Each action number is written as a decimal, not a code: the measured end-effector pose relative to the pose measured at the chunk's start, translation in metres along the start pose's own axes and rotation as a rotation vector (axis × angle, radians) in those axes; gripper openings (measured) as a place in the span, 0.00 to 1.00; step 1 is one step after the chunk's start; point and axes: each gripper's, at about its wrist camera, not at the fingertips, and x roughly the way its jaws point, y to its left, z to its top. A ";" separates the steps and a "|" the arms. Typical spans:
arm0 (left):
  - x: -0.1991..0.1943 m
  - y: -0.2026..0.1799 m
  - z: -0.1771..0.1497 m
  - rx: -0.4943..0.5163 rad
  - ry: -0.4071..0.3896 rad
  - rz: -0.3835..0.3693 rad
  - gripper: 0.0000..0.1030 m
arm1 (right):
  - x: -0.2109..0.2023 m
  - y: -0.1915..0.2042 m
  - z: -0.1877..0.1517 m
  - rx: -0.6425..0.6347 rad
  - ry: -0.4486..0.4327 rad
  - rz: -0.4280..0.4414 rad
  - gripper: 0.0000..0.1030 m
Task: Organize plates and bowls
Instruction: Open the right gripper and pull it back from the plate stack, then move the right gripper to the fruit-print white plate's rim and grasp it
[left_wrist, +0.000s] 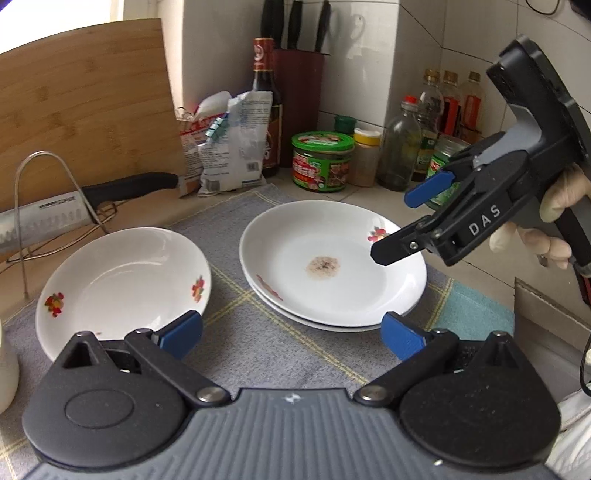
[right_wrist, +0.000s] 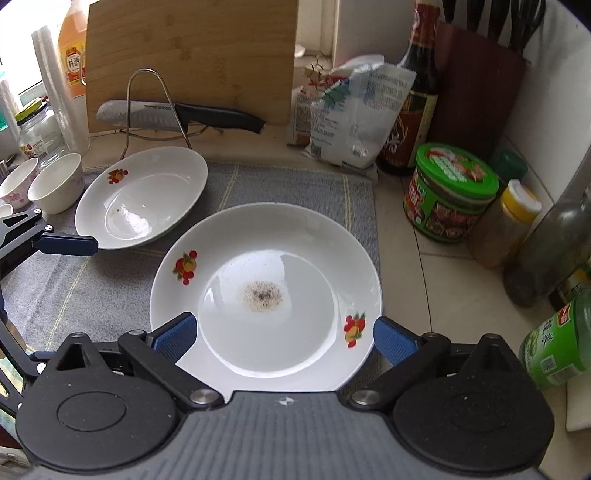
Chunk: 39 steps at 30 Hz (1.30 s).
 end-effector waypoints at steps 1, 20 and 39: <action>-0.005 0.003 -0.003 -0.006 -0.008 0.028 0.99 | -0.002 0.007 0.001 -0.020 -0.020 -0.014 1.00; -0.044 0.070 -0.067 -0.177 0.047 0.310 0.99 | 0.002 0.121 0.000 -0.015 -0.073 0.000 1.00; 0.013 0.068 -0.051 -0.268 0.104 0.394 0.99 | 0.018 0.098 0.020 -0.098 -0.092 0.118 1.00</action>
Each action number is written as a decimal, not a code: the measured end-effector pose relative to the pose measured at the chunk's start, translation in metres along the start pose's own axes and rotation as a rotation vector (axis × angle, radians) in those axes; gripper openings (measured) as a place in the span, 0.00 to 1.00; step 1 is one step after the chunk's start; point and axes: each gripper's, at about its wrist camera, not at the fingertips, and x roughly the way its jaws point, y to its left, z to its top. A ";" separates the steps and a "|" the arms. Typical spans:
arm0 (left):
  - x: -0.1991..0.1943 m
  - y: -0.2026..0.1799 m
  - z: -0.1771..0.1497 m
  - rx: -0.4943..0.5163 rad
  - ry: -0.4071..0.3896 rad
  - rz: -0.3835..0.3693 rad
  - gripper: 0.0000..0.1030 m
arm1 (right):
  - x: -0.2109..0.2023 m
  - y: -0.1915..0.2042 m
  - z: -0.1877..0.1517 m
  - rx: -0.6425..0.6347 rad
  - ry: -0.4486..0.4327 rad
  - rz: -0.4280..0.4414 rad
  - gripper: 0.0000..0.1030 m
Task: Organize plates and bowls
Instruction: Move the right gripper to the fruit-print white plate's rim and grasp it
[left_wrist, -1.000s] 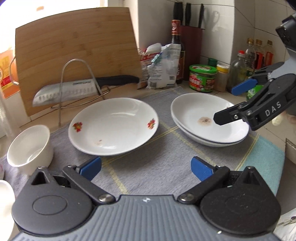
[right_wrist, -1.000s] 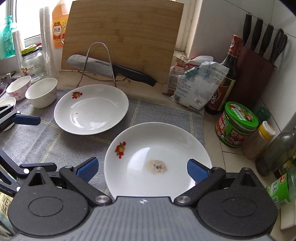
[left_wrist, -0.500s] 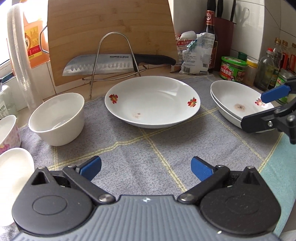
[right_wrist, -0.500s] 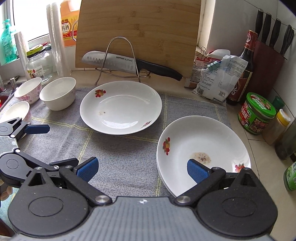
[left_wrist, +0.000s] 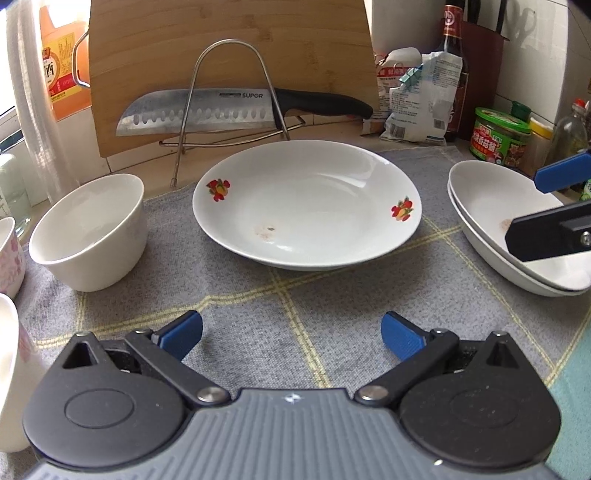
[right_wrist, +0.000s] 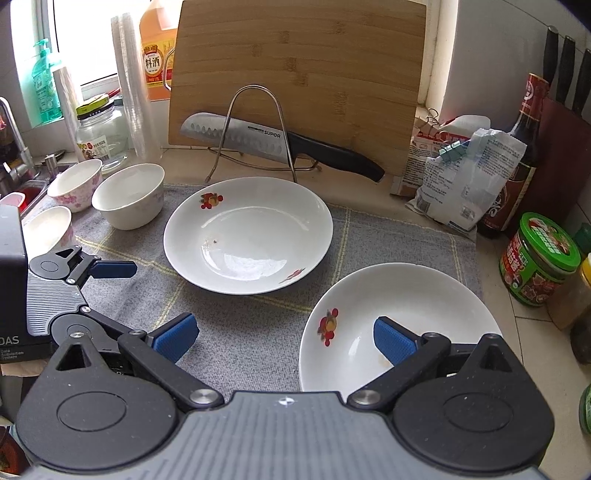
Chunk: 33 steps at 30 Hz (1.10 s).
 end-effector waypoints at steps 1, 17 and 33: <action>0.002 -0.001 0.000 -0.009 0.006 0.004 0.99 | 0.003 -0.003 0.001 -0.009 0.001 0.010 1.00; 0.019 0.003 0.010 -0.030 -0.026 0.009 1.00 | 0.032 -0.021 0.022 -0.007 0.008 0.100 1.00; 0.031 0.006 0.021 0.021 -0.055 -0.029 0.99 | 0.099 -0.042 0.075 -0.070 0.123 0.181 1.00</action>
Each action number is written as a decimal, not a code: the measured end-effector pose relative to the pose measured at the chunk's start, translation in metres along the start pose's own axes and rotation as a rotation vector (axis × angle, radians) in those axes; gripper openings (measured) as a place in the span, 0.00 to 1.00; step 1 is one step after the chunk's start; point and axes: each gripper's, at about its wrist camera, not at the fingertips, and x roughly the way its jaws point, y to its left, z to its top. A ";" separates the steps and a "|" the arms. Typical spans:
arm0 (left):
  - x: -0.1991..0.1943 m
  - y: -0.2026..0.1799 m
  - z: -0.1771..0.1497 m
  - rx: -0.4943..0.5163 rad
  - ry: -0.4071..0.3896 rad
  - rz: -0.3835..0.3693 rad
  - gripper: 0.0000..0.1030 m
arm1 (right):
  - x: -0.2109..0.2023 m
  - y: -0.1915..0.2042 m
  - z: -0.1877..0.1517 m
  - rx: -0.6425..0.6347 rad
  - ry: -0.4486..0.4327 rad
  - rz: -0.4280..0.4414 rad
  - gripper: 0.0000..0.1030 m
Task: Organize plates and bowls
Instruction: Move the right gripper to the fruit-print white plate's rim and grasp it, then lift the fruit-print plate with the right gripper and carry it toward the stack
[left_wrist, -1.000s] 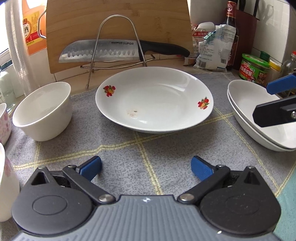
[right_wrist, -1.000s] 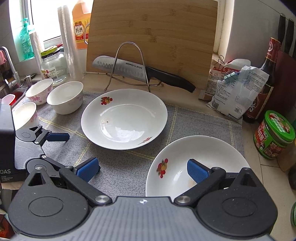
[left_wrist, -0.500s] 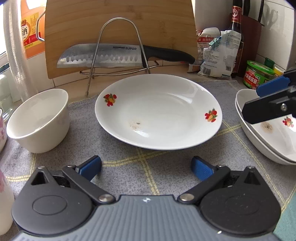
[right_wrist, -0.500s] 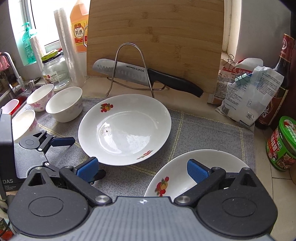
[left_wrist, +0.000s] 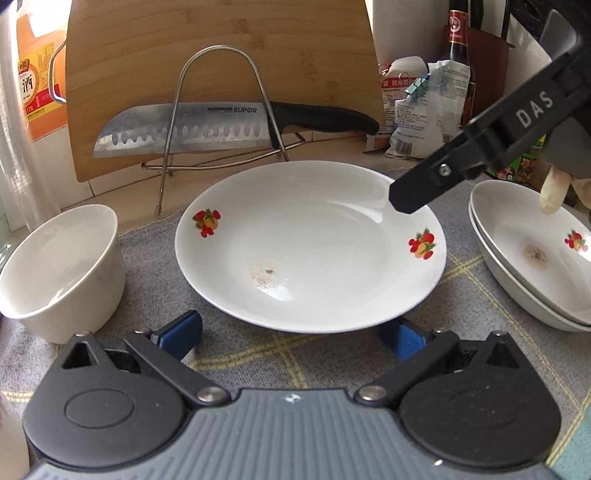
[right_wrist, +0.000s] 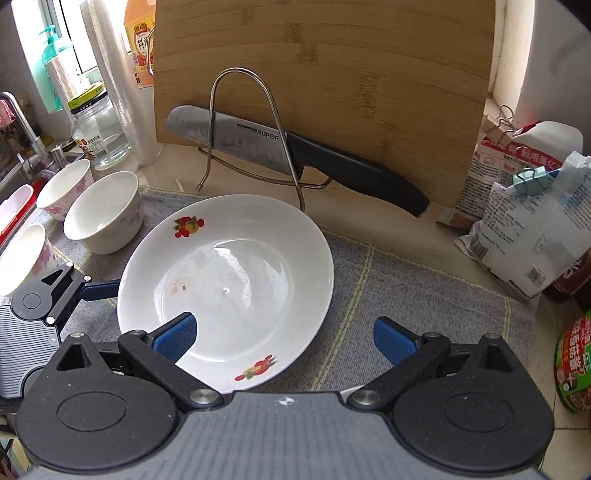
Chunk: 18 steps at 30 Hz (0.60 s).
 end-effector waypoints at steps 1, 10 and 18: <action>0.001 0.002 0.001 -0.010 0.004 -0.008 0.99 | 0.005 -0.002 0.003 -0.009 0.014 0.008 1.00; 0.001 0.002 -0.001 0.002 -0.006 -0.015 1.00 | 0.042 -0.014 0.023 -0.026 0.103 0.096 1.00; 0.001 0.002 -0.001 0.026 -0.011 -0.028 1.00 | 0.064 -0.015 0.033 -0.035 0.147 0.174 1.00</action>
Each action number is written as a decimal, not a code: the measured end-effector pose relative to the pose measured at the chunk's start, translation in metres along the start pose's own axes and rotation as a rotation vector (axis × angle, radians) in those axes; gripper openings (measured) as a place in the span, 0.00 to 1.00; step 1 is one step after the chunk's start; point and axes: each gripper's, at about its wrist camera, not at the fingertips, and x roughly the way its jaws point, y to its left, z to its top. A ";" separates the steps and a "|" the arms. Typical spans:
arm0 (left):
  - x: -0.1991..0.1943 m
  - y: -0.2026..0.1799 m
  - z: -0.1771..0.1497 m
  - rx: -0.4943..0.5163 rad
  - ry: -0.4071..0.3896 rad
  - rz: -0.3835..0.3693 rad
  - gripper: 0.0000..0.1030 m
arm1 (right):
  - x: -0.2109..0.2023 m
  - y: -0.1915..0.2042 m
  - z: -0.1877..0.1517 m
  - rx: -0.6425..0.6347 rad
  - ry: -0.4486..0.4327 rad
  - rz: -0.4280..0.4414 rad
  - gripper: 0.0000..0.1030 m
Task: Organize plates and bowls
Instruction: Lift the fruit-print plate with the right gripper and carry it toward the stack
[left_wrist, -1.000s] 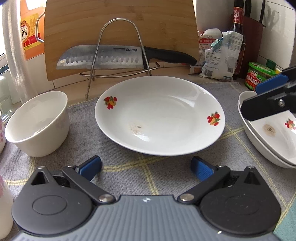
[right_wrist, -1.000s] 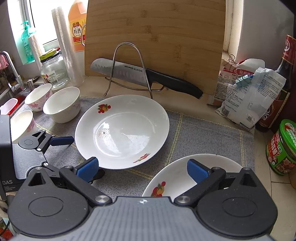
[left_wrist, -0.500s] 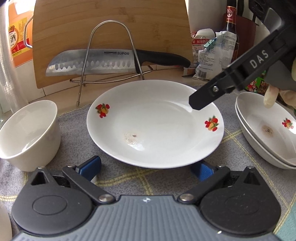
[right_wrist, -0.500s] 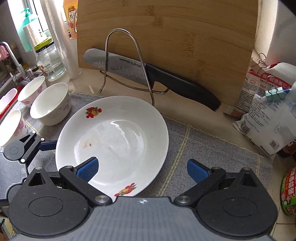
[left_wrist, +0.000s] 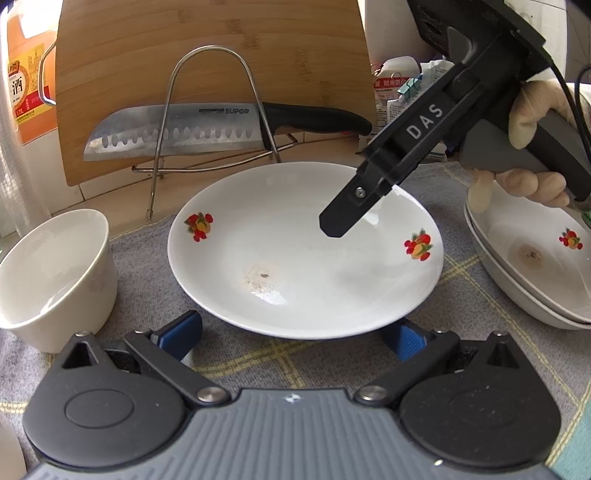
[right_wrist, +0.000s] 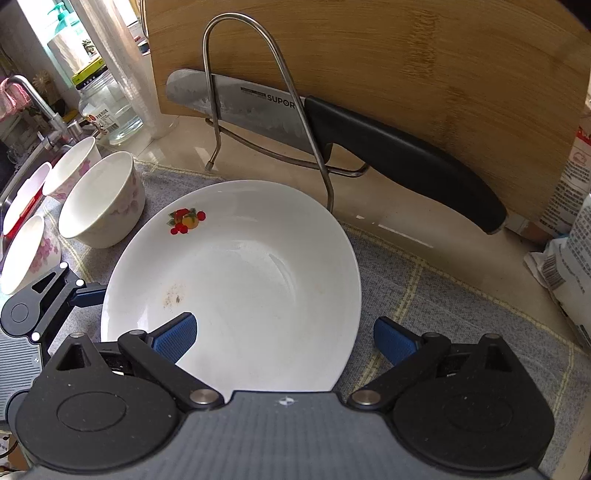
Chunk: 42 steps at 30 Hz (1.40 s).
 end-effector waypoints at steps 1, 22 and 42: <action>0.001 0.000 0.000 0.001 -0.001 -0.005 1.00 | 0.002 0.000 0.001 -0.002 0.005 0.011 1.00; -0.004 -0.001 -0.003 0.111 -0.043 -0.025 1.00 | 0.012 -0.005 0.020 -0.037 -0.005 0.082 1.00; 0.000 0.002 -0.002 0.115 -0.050 -0.043 1.00 | 0.013 -0.008 0.030 -0.042 -0.033 0.095 0.94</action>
